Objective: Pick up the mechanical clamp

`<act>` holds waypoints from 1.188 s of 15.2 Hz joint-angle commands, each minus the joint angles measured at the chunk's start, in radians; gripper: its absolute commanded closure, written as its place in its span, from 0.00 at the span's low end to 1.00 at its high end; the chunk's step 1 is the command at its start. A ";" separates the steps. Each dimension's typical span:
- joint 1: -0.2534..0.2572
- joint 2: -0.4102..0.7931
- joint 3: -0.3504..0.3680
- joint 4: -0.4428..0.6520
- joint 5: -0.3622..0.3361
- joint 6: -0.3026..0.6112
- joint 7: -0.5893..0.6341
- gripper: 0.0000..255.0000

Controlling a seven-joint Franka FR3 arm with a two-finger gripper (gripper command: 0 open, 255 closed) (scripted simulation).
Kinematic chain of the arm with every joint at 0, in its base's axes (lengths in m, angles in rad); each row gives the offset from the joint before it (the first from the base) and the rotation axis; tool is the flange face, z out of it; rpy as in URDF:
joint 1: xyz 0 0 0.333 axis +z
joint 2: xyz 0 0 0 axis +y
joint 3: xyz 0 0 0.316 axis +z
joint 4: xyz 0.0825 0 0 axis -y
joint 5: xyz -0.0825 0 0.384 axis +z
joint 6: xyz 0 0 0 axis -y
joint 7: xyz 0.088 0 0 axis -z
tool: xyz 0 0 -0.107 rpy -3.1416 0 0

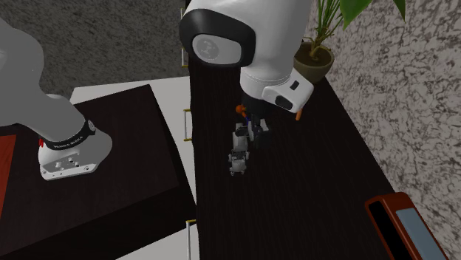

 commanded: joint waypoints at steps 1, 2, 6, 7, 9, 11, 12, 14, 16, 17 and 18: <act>0.000 0.003 0.000 -0.002 0.002 0.005 -0.001 1.00; 0.000 0.003 0.000 -0.002 0.002 0.005 -0.002 1.00; 0.000 0.002 0.000 -0.002 0.001 0.005 -0.001 1.00; -0.001 0.002 0.000 -0.002 0.002 0.005 -0.002 1.00; -0.001 0.002 0.000 -0.001 0.002 0.004 -0.002 1.00; 0.000 -0.006 -0.001 0.001 -0.003 -0.006 0.001 1.00; 0.001 -0.014 -0.002 0.007 -0.008 -0.019 0.004 1.00; 0.002 -0.029 -0.003 0.018 -0.016 -0.044 0.010 1.00; 0.003 -0.043 -0.003 0.030 -0.024 -0.069 0.016 1.00; 0.004 -0.050 -0.004 0.037 -0.027 -0.081 0.019 1.00; 0.004 -0.056 -0.004 0.044 -0.031 -0.094 0.021 1.00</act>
